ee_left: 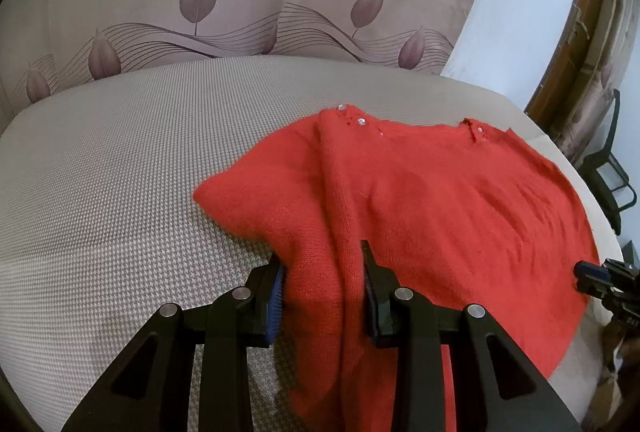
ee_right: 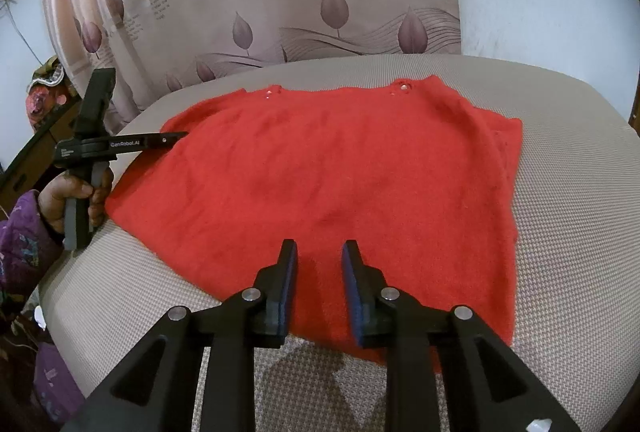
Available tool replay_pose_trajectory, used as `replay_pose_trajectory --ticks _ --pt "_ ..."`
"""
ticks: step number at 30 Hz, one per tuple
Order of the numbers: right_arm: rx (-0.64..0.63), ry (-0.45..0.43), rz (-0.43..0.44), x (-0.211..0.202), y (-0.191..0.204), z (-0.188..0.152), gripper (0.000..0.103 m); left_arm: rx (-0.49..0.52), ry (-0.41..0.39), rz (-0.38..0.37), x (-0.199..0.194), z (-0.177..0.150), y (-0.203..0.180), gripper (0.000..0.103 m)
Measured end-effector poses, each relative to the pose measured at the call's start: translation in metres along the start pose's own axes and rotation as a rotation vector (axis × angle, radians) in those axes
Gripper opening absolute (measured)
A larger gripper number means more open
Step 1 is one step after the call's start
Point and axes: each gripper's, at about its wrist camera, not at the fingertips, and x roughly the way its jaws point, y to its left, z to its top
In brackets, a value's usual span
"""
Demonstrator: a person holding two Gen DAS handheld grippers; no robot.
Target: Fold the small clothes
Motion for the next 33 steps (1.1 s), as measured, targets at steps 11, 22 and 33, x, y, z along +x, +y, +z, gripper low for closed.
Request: replay_pose_trajectory --ticks 11,22,33 --pt "-0.002 0.001 0.003 0.0 -0.001 0.001 0.028 0.002 0.001 0.004 0.001 -0.002 -0.001 0.033" --pt "0.006 -0.011 0.013 -0.003 -0.001 0.002 0.029 -0.006 0.005 -0.005 0.001 -0.001 0.002 0.033" --pt "0.01 -0.027 0.028 -0.006 0.0 0.001 0.033 -0.221 0.029 -0.29 0.005 -0.005 0.048 0.033"
